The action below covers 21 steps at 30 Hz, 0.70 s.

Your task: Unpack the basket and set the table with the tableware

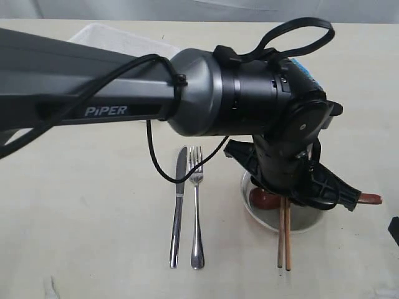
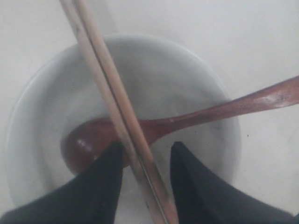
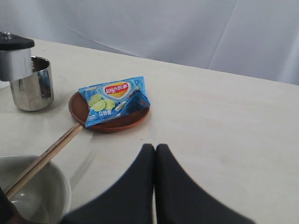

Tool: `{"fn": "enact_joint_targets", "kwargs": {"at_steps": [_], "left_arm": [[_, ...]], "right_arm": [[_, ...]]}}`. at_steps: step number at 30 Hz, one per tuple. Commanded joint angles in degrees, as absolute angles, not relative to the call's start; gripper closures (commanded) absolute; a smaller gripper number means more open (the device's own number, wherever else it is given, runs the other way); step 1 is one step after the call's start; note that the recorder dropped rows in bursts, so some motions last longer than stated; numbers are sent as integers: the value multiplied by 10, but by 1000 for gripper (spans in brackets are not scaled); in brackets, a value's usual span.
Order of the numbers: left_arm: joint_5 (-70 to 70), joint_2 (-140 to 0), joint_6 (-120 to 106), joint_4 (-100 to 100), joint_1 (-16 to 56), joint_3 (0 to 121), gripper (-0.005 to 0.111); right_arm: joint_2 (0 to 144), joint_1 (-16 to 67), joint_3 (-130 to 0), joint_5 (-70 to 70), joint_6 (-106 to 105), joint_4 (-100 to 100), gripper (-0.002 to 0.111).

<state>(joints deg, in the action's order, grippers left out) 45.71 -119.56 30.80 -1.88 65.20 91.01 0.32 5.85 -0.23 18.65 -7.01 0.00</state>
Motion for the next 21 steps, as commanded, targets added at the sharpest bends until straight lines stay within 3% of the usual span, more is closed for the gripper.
{"fn": "enact_joint_targets", "kwargs": {"at_steps": [1, 7, 15, 18, 21], "left_arm": [[454, -1193, 313, -15, 654, 914, 74], [457, -1189, 313, -14, 654, 922, 53], [517, -1155, 330, 82, 653, 951, 53], [550, -1124, 337, 139, 653, 951, 58], [560, -1088, 326, 174, 653, 951, 76]], "right_arm": [[0, 58, 0, 183, -68, 0, 108], [0, 58, 0, 183, -68, 0, 108], [0, 58, 0, 183, -68, 0, 108], [0, 58, 0, 183, -68, 0, 108], [0, 58, 0, 183, -68, 0, 108]]}}
